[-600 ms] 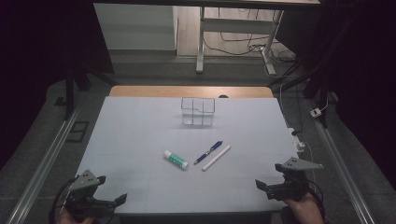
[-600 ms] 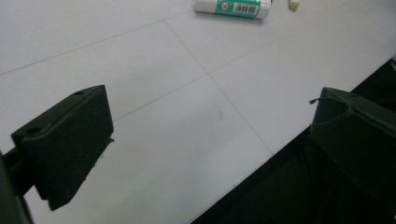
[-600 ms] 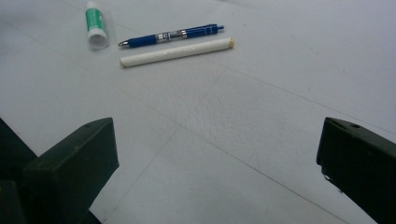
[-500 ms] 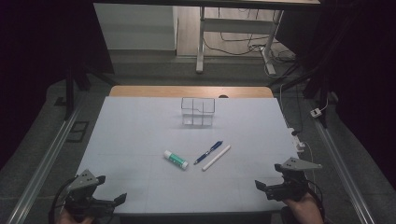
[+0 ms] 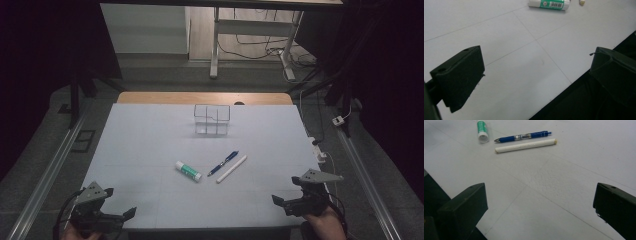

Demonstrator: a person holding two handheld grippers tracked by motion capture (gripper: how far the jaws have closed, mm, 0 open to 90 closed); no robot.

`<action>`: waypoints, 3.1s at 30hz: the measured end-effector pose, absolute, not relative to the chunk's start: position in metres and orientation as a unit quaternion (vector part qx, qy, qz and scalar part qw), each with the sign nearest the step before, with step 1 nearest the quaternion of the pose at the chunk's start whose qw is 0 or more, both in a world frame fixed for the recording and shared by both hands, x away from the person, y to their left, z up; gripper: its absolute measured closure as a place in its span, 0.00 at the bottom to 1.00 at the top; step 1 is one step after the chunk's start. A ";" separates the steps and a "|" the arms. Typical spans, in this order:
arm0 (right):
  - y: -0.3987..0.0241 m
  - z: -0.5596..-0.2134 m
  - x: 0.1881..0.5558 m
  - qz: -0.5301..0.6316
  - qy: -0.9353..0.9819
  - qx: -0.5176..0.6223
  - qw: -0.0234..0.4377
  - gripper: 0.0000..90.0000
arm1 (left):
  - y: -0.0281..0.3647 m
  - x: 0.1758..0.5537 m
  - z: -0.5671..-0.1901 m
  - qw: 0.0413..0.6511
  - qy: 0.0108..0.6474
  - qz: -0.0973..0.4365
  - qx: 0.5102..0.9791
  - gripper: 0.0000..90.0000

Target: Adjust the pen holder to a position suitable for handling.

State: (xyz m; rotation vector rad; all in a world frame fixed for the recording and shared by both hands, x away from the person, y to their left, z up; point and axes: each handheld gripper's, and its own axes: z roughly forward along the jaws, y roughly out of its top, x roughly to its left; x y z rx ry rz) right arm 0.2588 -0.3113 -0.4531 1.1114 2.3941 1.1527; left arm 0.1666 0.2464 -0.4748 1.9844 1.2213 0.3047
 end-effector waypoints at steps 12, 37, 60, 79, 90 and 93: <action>-0.311 -0.453 0.259 0.395 0.826 0.381 0.131 0.00 | 0.244 0.168 -0.474 0.381 0.479 0.122 0.781 0.00; -0.303 -0.450 0.261 0.402 0.829 0.368 0.126 0.00 | 0.233 0.181 -0.472 0.391 0.465 0.112 0.786 0.00; -0.280 -0.449 0.275 0.412 0.840 0.332 0.119 0.00 | 0.224 0.208 -0.472 0.407 0.433 0.095 0.798 0.00; -0.256 -0.449 0.294 0.425 0.845 0.307 0.105 0.00 | 0.208 0.239 -0.476 0.418 0.398 0.095 0.811 0.00; -0.242 -0.450 0.308 0.415 0.855 0.292 0.107 0.00 | 0.195 0.262 -0.472 0.417 0.393 0.101 0.813 0.00; -0.239 -0.451 0.312 0.414 0.855 0.294 0.104 0.00 | 0.190 0.269 -0.471 0.416 0.390 0.105 0.815 0.00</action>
